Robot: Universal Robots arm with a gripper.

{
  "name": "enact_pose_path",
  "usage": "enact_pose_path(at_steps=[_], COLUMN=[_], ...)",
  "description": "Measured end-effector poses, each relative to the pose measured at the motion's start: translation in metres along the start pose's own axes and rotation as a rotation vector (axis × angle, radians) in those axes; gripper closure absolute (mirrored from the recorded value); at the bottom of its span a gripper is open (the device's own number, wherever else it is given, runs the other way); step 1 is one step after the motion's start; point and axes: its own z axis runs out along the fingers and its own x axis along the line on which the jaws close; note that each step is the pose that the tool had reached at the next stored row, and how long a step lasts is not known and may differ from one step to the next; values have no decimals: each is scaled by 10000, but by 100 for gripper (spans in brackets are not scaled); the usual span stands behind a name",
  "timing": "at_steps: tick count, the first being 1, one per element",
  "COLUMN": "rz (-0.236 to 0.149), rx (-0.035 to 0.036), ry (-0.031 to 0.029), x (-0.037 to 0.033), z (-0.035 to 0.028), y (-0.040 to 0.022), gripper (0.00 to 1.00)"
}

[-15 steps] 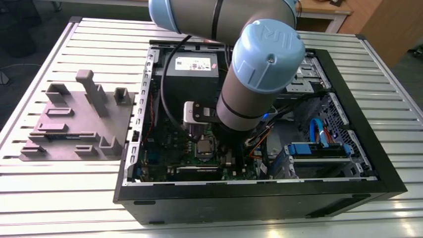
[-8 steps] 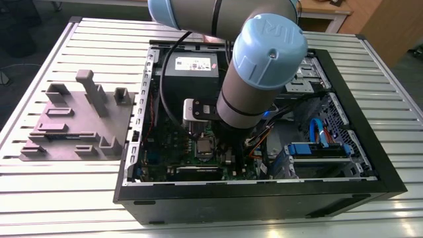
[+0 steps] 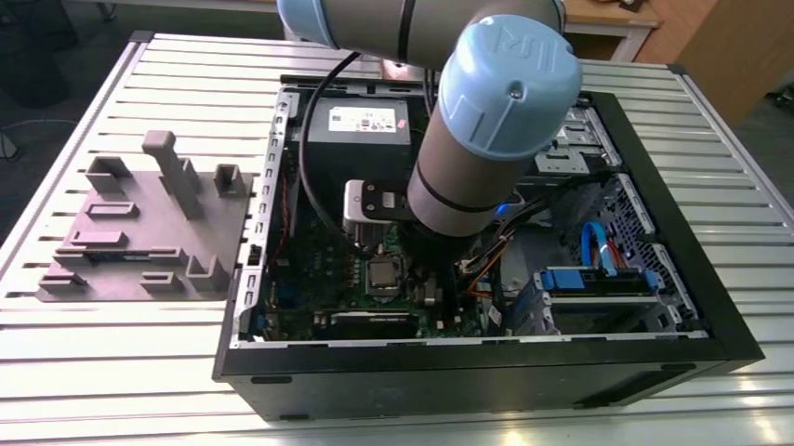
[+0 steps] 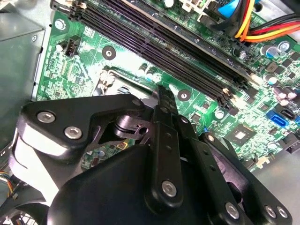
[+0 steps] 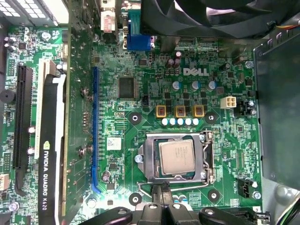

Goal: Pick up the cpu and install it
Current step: 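Install the first cpu locking lever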

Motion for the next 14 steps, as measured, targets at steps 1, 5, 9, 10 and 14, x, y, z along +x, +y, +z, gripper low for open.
enact_pose_path(at_steps=[1,5,9,10,14], rz=[0,0,-1,-1,1], rx=[0,0,-1,-1,-6], ry=[-1,-1,0,1,0], x=[0,0,3,5,9], z=[0,-1,34,48,91], y=[0,0,-4,-8,-19], gripper=[90,90,90,90,90])
